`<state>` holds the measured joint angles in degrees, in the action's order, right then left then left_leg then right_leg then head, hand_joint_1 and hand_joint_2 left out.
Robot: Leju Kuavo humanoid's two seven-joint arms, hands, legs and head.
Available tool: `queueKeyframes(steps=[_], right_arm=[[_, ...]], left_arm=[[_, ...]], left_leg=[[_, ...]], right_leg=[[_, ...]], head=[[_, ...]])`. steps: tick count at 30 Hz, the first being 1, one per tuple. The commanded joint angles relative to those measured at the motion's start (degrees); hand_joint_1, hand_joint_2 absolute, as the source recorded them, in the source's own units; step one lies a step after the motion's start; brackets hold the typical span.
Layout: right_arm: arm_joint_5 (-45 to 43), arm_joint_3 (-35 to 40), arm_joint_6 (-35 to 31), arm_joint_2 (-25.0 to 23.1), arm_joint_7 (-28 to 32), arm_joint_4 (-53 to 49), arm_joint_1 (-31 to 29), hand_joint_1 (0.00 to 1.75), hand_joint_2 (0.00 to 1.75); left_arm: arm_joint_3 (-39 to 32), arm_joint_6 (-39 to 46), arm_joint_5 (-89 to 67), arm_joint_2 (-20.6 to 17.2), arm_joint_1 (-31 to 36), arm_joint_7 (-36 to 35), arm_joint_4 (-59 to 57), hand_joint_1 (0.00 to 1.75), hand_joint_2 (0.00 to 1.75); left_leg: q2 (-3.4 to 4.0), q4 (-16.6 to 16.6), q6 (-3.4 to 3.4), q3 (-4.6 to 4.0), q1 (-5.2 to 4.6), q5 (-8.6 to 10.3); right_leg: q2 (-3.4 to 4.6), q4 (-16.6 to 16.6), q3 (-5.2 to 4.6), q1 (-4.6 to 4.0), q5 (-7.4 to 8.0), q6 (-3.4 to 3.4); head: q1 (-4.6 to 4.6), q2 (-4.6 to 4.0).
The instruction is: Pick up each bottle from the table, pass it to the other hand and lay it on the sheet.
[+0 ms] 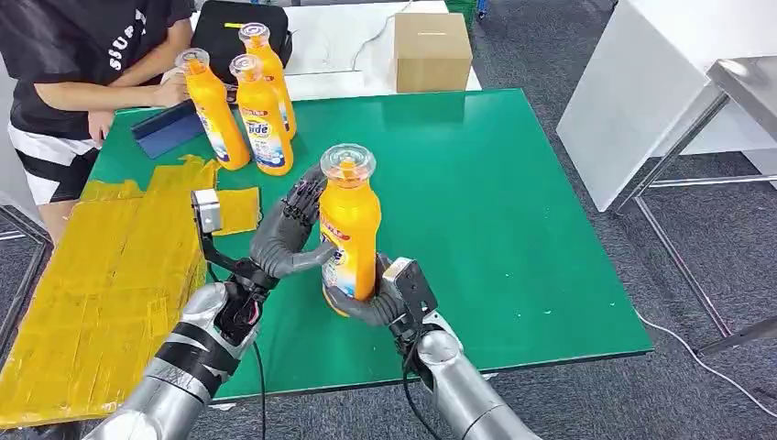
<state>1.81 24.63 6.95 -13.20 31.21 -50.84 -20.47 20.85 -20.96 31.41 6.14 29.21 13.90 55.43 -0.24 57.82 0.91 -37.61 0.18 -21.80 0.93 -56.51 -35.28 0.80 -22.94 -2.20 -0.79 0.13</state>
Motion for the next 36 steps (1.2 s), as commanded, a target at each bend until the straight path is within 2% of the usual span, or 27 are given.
queueKeyframes(steps=[1, 36], right_arm=[[0.5, 3.2, -0.6, 0.0, 0.1, 5.7, -3.3, 1.75, 1.75], [0.5, 3.2, -0.6, 0.0, 0.1, 5.7, -3.3, 1.75, 1.75]], left_arm=[[1.5, 0.3, 0.1, 0.1, 3.0, -0.3, -5.6, 0.0, 1.75], [1.5, 0.3, 0.1, 0.1, 3.0, -0.3, -5.6, 0.0, 1.75]], left_leg=[[0.0, 0.0, -0.05, 0.23, 0.02, -0.1], [-0.03, 0.0, -0.04, 0.17, 0.01, -0.07]], right_leg=[[-0.1, 0.0, 0.25, -0.04, -0.09, 0.09], [-0.11, 0.0, 0.19, -0.04, -0.07, 0.09]], head=[[0.02, 0.0], [0.0, 0.0]])
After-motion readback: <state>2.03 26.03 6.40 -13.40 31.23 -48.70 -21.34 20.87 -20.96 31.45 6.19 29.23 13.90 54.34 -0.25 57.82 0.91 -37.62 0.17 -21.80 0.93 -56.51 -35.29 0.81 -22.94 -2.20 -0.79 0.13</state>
